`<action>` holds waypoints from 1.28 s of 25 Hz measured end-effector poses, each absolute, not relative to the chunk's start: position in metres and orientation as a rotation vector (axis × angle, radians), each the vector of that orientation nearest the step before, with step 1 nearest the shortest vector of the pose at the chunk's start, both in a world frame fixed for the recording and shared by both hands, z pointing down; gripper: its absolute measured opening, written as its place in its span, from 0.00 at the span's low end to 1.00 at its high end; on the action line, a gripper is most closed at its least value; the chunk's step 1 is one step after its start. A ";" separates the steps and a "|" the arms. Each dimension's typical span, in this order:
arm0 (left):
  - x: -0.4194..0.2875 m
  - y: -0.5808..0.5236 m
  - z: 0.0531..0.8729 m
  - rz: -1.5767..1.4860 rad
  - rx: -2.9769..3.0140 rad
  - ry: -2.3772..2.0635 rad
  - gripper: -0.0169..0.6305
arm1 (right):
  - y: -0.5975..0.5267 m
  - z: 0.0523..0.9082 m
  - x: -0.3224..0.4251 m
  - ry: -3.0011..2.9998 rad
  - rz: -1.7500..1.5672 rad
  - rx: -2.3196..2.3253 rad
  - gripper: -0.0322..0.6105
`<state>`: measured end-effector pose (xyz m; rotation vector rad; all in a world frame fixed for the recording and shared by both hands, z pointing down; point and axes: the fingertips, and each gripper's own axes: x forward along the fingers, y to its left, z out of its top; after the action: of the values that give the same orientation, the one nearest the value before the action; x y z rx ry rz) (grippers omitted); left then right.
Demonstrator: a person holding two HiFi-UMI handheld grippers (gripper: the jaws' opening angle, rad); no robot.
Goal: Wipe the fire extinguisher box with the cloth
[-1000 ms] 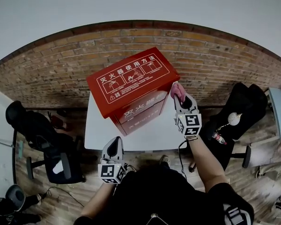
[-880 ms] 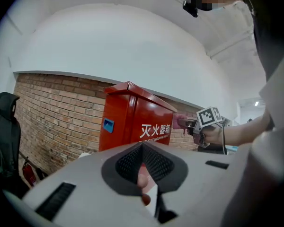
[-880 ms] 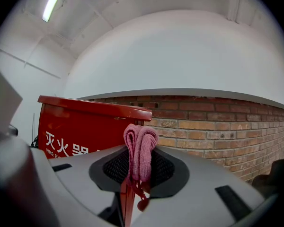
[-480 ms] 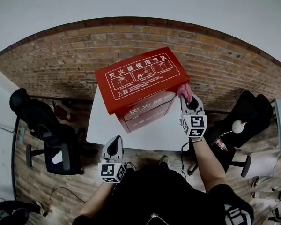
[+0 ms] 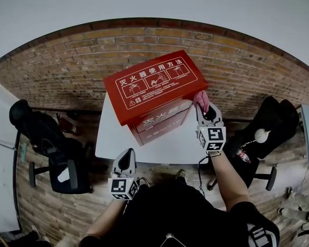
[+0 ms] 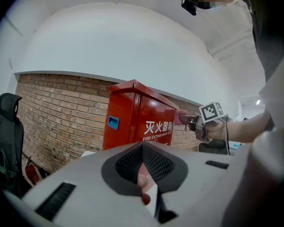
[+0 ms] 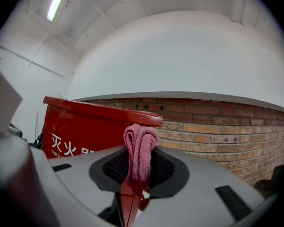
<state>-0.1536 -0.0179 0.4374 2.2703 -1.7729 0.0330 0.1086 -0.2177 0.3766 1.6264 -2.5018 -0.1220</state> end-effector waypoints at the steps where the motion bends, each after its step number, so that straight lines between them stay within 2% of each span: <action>1: -0.154 -0.018 0.438 0.033 2.272 -1.770 0.07 | -0.216 0.375 0.106 -2.505 -0.130 1.620 0.21; 32: -0.195 -0.001 0.443 0.029 2.334 -1.692 0.07 | -0.176 0.369 0.039 -2.525 -0.130 1.618 0.21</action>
<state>-0.1949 -0.0014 0.4435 2.3338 -1.6925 0.0288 0.0391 -0.1758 0.3688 1.6185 -2.5250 -0.1303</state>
